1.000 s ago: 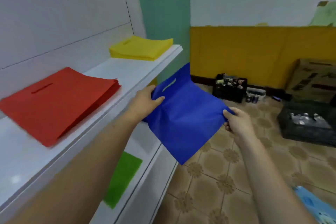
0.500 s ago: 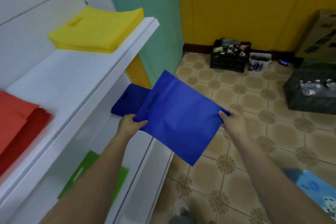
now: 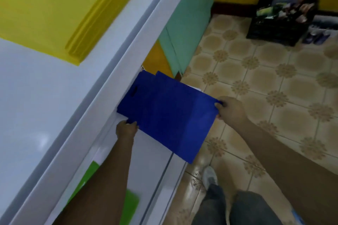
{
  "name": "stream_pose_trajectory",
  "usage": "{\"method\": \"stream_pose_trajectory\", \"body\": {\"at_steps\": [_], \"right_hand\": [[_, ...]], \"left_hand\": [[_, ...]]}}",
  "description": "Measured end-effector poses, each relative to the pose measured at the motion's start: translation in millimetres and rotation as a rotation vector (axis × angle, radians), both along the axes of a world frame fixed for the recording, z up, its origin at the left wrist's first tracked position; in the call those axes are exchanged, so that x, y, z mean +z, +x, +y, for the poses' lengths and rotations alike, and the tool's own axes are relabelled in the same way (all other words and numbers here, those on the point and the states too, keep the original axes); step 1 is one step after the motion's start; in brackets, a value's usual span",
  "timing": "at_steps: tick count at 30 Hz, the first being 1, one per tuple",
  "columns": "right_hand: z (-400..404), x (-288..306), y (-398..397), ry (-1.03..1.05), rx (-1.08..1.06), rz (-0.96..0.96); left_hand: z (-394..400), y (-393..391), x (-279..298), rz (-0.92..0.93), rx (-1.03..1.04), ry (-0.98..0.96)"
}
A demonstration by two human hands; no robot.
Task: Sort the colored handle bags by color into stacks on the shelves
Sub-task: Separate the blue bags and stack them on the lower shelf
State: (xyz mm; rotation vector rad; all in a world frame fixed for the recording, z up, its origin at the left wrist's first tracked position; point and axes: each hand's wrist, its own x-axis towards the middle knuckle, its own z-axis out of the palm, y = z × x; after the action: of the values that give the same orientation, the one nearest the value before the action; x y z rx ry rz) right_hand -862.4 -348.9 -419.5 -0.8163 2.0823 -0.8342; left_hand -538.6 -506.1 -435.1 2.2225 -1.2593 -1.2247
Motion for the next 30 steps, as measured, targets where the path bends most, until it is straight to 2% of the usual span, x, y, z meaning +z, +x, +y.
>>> {"method": "stream_pose_trajectory", "body": {"at_steps": [4,6,8,10,11,13,14,16,20,24,27,30], "right_hand": [[-77,-41,-5,-0.047,0.141,0.047],[-109,-62,-4,-0.044,0.250,0.056],[-132,-81,-3,-0.025,0.410,0.262],[-143,-94,-2,0.022,0.540,0.531],[-147,-98,-1,0.029,0.589,0.538],[-150,-106,1,0.059,0.694,0.383],[-151,-112,2,0.081,0.764,0.365],[-155,-120,2,0.107,0.888,0.433],[-178,-120,-3,0.037,0.943,0.579],[-190,-113,-3,0.059,1.049,0.601],[-181,-98,-9,0.099,1.084,0.592],[-165,-66,-18,0.046,1.015,0.480]], "left_hand": [[-51,1,-25,0.001,0.218,-0.113],[-74,7,-34,-0.037,0.275,-0.098],[-91,9,-44,-0.068,0.333,-0.077],[-97,1,-53,-0.011,0.432,-0.066],[-97,-4,-58,0.027,0.464,-0.049],[-93,-16,-67,0.113,0.469,-0.031],[-95,-22,-72,0.145,0.446,-0.035],[-97,-30,-78,0.178,0.443,-0.048],[-113,-41,-81,0.189,0.524,-0.022],[-118,-46,-75,0.095,0.445,0.020],[-109,-51,-63,-0.179,0.299,0.047],[-88,-69,-40,-0.271,0.094,-0.064]]}}
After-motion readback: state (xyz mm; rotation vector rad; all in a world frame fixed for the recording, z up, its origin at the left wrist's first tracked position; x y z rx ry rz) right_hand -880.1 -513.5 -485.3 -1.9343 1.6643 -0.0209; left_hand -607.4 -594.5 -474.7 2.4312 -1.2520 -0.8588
